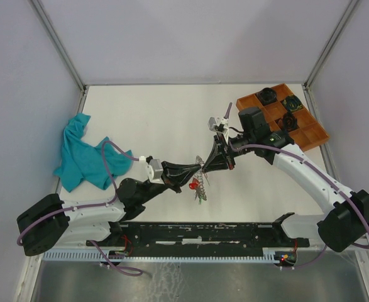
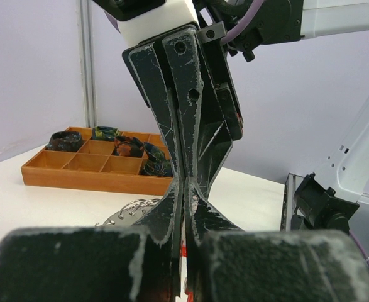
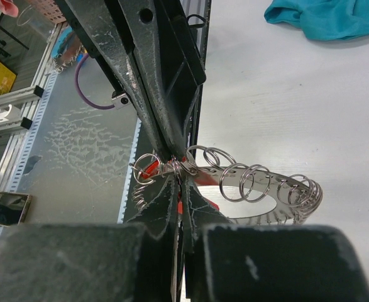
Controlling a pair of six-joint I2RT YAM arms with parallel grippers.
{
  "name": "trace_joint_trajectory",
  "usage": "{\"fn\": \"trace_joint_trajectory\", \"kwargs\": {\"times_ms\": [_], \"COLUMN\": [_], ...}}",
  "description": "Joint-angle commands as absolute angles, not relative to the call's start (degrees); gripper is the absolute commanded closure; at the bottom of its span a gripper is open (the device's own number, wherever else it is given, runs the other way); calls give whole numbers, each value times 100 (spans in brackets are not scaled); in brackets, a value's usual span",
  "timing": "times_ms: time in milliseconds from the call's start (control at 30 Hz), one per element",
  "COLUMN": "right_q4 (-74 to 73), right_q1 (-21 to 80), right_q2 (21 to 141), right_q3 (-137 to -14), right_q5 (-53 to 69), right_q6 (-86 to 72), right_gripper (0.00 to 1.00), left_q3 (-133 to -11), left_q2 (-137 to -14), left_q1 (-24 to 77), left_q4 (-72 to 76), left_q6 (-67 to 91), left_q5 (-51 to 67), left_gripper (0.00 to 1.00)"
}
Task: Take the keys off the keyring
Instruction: Remove the key from the keyring.
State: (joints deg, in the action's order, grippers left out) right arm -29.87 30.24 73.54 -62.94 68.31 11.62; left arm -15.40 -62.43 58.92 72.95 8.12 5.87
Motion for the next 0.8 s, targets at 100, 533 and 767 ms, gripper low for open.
{"fn": "trace_joint_trajectory", "kwargs": {"times_ms": [100, 533, 767], "right_q4": [-3720, -5036, -6361], "right_q1": [3077, 3113, 3787], "right_q2": [7106, 7325, 7741], "right_q3": [-6737, -7351, -8011], "right_q5": [6634, 5826, 4464], "right_q6": [1991, 3043, 4277], "right_gripper": [99, 99, 99], "left_q3": [-1636, -1590, -2295], "left_q2": [-6059, -5194, -4765], "left_q1": [5908, 5902, 5902], "left_q4": [7478, 6015, 3450], "left_q6": [936, 502, -628], "left_q5": [545, 340, 1302], "left_gripper": [97, 54, 51]}}
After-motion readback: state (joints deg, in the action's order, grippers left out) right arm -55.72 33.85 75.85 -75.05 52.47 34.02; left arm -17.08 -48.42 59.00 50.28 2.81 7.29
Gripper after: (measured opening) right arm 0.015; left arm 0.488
